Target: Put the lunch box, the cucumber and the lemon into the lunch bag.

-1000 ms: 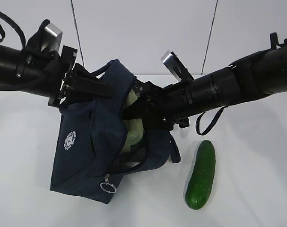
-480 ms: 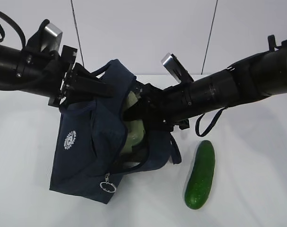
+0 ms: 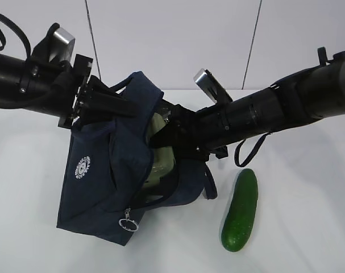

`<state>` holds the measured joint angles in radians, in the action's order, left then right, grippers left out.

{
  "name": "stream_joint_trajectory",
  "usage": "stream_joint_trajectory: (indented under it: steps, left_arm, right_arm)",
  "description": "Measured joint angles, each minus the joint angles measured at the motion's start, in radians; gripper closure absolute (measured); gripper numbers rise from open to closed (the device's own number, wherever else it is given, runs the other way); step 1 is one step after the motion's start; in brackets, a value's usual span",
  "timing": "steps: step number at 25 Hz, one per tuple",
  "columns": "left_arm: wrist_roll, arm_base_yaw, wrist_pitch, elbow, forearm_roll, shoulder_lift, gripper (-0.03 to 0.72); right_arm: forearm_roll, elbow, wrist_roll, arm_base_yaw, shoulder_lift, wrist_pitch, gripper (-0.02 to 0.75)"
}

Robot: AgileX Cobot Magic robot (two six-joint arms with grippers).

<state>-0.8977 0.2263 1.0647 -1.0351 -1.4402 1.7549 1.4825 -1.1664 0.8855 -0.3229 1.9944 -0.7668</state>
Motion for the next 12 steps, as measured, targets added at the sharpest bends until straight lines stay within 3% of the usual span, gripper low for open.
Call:
stream_joint_trajectory:
  steps: [12]
  left_arm:
    - [-0.002,0.0,0.0,0.0,-0.001,0.001,0.688]
  right_arm:
    - [0.028,-0.007,0.002,0.0,0.0,-0.012,0.355]
